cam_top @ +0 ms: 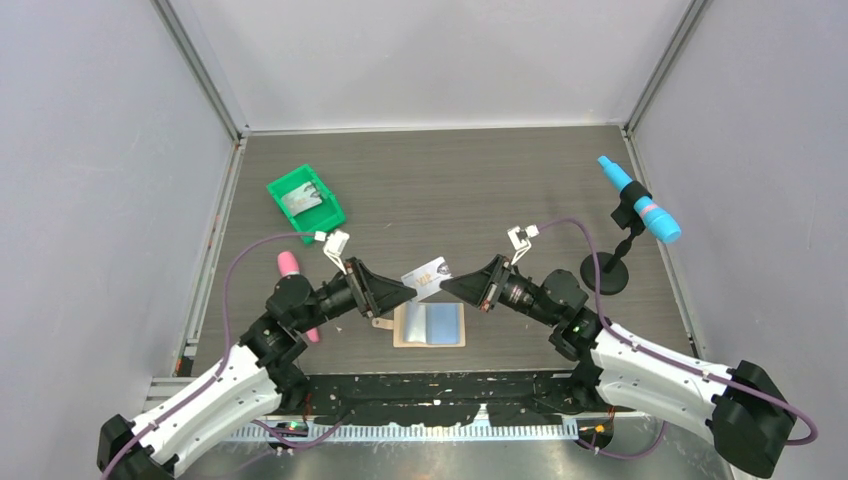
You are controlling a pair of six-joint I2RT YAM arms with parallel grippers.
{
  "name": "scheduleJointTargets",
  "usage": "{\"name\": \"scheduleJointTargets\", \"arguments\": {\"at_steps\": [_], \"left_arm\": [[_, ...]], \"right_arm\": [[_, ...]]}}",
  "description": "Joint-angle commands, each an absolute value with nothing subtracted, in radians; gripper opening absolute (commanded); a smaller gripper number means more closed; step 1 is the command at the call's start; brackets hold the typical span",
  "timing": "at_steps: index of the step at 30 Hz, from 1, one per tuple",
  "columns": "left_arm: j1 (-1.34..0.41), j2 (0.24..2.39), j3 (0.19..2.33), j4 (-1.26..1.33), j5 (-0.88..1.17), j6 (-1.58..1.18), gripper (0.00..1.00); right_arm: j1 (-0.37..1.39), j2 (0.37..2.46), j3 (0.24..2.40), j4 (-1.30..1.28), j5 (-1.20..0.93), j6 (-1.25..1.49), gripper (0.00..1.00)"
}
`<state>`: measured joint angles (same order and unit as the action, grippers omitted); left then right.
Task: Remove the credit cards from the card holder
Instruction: Place the credit card in the storage box.
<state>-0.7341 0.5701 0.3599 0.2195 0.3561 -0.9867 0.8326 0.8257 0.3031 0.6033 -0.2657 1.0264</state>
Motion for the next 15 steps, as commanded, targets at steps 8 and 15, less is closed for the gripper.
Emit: {"name": "scheduleJointTargets", "arguments": {"at_steps": [8,15], "left_arm": [[-0.735,0.619,0.342,0.408,0.328,-1.048,0.01],[-0.730,0.623,0.396,0.260,0.293,-0.987,0.00]], "right_arm": [[0.830,0.811,0.276,0.723,-0.187,1.096,0.05],[0.830,0.786,0.265,0.684,-0.187,1.073,0.19]]}}
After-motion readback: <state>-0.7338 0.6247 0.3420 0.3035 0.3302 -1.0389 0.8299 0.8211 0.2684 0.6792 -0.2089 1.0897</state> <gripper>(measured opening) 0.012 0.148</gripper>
